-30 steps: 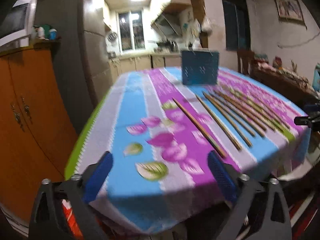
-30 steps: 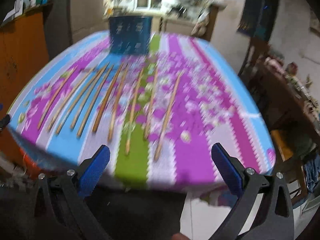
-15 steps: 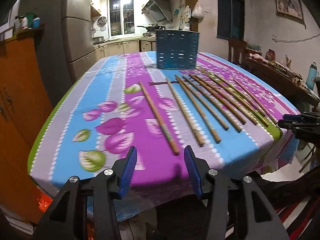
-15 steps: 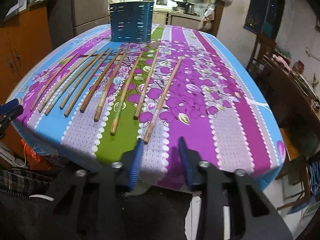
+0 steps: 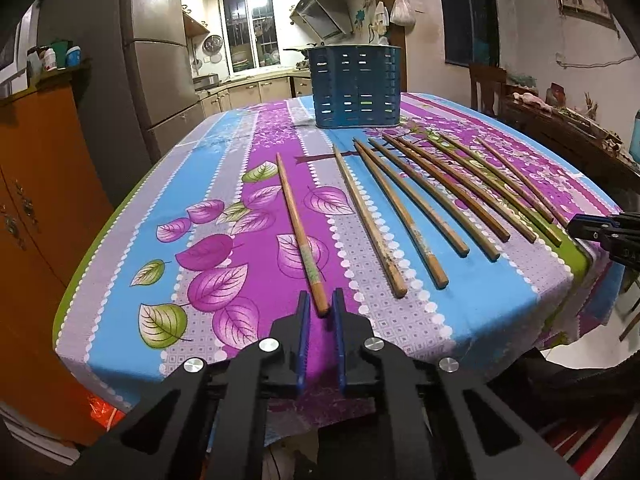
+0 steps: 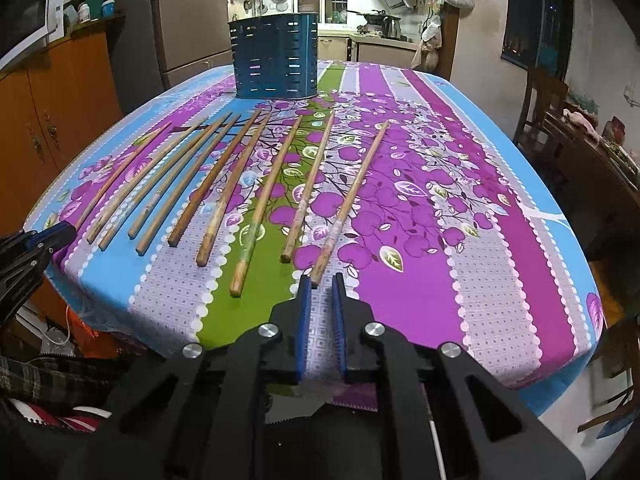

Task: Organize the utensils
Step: 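Lower the left tool onto one chopstick while the right tool lowers onto another, then close the left tool on a chopstick while the right tool grasps another chopstick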

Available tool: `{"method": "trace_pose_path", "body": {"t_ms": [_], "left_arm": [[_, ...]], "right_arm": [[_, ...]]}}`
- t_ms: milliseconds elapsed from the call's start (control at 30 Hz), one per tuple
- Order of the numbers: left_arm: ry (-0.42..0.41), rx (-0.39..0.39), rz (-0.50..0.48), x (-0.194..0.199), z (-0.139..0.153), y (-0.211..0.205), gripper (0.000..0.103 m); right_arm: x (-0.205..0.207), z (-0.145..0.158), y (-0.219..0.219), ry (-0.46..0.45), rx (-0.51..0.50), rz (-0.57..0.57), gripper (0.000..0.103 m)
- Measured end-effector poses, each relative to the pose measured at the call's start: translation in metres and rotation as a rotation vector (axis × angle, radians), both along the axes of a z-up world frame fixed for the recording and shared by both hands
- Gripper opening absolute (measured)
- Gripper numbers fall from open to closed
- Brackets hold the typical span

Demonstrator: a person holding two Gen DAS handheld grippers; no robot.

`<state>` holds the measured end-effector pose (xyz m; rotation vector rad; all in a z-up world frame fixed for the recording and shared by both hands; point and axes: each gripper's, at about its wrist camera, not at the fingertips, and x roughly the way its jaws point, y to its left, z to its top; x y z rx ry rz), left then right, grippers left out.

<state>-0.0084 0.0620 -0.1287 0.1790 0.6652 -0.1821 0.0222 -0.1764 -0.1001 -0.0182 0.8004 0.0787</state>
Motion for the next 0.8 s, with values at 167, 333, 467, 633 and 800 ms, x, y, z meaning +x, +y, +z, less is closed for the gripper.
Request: {"method": "trace_pose_path", "body": {"t_ms": [167,333,467,633,800], "left_arm": [[0.000,-0.003,0.008,0.0024,0.0000,0.0014,0.012],[-0.005,0.008,0.003,0.0047,-0.0003,0.0016,0.013],[-0.008,0.011,0.003,0.0048,-0.0004,0.0010,0.013],[-0.010,0.007,0.006,0.0045,-0.0003,0.0014,0.012],[-0.024,0.013,0.014,0.0026,-0.0010,0.0006,0.009]], "right_arm": [[-0.0018,0.0010,0.0012,-0.012,0.017,0.000,0.007],[-0.0011,0.0014,0.0017,-0.024,0.017,-0.010,0.008],[0.0038,-0.0011,0.0004,-0.017,0.015,-0.026,0.008],[0.0009,-0.0012,-0.0015,-0.020,0.028,-0.034,0.006],[-0.0040,-0.0012,-0.0038,-0.033,0.030,-0.043,0.006]]}}
